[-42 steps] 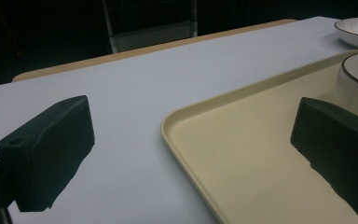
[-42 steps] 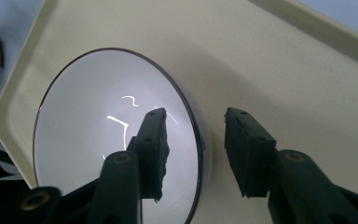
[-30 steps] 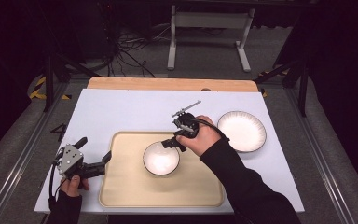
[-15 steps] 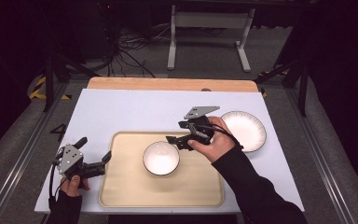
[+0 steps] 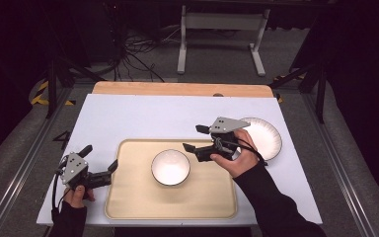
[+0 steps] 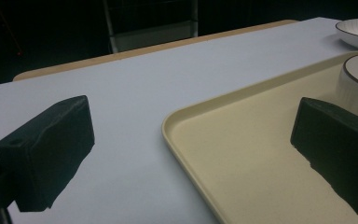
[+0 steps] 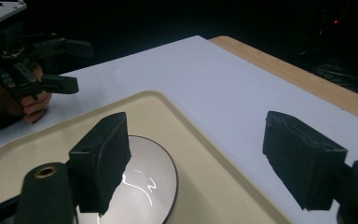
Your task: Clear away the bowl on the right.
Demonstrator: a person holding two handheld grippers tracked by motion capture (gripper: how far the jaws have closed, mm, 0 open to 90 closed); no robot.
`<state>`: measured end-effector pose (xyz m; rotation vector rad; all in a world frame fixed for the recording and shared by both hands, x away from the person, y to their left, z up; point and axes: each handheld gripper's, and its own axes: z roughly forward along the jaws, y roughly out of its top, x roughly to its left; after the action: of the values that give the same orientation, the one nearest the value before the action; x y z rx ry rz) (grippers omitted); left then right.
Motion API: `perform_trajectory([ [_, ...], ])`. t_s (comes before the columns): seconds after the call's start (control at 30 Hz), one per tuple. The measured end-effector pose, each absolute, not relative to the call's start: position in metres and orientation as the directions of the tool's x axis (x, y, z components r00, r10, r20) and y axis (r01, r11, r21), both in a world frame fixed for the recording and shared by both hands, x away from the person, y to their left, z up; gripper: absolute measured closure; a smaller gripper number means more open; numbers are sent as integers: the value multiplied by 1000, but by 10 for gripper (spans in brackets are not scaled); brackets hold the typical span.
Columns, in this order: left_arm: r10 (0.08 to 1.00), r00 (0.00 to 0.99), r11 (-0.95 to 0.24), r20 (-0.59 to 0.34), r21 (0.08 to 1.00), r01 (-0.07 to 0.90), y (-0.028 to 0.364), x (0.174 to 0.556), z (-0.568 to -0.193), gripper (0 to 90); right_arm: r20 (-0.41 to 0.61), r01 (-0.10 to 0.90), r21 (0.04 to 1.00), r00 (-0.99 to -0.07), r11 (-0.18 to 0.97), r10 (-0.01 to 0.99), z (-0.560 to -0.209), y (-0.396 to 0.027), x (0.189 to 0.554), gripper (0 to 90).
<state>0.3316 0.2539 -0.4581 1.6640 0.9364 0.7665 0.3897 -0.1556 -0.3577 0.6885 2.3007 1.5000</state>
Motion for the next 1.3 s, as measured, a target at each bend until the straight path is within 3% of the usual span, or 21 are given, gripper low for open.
perform_trajectory([
  [0.27,868,494,-166,42,964,210,254,332,-458,2,-40,170,934,-824,314,565,-358,-178,386,210],
  [1.0,869,493,-166,44,964,207,253,332,-458,2,-82,139,952,-746,274,661,-359,-234,384,200],
  [1.3,869,493,-167,44,964,209,253,332,-458,2,-118,102,959,-700,263,704,-375,-250,381,199],
])
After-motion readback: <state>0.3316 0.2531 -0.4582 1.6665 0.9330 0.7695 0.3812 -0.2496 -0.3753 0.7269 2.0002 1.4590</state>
